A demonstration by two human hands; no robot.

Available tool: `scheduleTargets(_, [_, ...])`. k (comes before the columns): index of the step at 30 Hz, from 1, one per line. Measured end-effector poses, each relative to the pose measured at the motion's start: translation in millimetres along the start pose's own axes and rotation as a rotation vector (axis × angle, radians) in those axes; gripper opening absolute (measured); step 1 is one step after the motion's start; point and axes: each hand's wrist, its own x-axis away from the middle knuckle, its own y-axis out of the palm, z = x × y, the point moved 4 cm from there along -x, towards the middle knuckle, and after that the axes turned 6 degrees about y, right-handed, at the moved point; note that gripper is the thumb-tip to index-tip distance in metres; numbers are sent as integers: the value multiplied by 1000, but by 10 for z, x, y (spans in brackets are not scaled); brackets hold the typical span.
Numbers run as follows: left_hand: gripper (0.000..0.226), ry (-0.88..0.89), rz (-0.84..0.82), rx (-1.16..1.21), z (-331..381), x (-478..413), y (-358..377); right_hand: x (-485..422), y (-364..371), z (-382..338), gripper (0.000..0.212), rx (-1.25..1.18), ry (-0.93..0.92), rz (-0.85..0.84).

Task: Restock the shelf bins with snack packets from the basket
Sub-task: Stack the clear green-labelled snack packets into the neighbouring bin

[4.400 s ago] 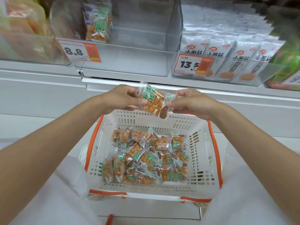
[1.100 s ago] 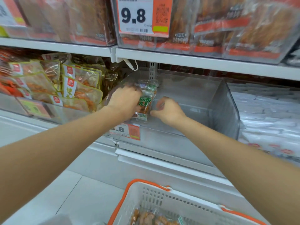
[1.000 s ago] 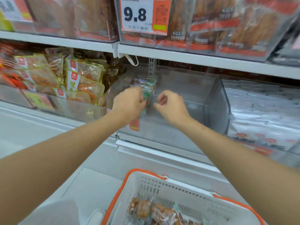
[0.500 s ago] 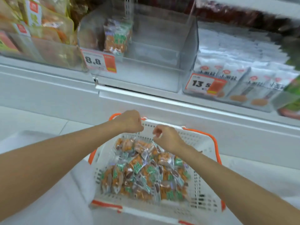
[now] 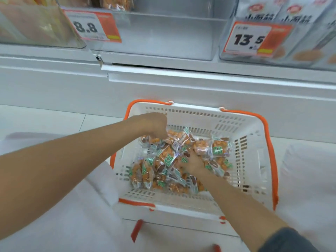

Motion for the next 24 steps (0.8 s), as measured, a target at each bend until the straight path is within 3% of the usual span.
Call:
scheduleTargets(1, [17, 2, -12, 1, -7, 3, 2, -12, -2, 32, 83, 21, 20, -4])
scheduleTargets(3, [16, 5, -14, -7, -33, -12, -9, 38, -31, 60, 31, 69, 52, -39])
scheduleTargets(4, [18, 3, -11, -11, -41, -14, -20, 50, -20, 88, 22, 57, 69, -52])
scheduleTargets(8, [26, 15, -1, -12, -32, -3, -61, 308, -193, -19, 29, -162, 110, -183])
scheduleTargets(10, [32, 12, -12, 3, -21, 6, -84, 444, -525, -189, 24, -126, 37, -193])
scheduleTargets(12, [38, 10, -13, 66, -39, 16, -95, 633, -884, -428, 32, -65, -30, -199])
scheduleTargets(14, [55, 10, -36, 156, -51, 36, -98, 836, -1218, -682, 48, -115, -88, -214])
scheduleTargets(17, [86, 69, -110, 348, 29, 112, -108, 1270, -1584, -1016, 52, -304, -221, -244])
scheduleTargets(18, [81, 105, -136, 405, 68, 146, -120, 1381, -1669, -1090, 50, -364, -257, -253])
scheduleTargets(21, [36, 222, -116, 538, 94, 178, -178, 1533, -1790, -1203, 45, -458, -338, -258])
scheduleTargets(24, [33, 273, -38, 577, 41, 171, -254, 1559, -1851, -1226, 43, -465, -373, -257])
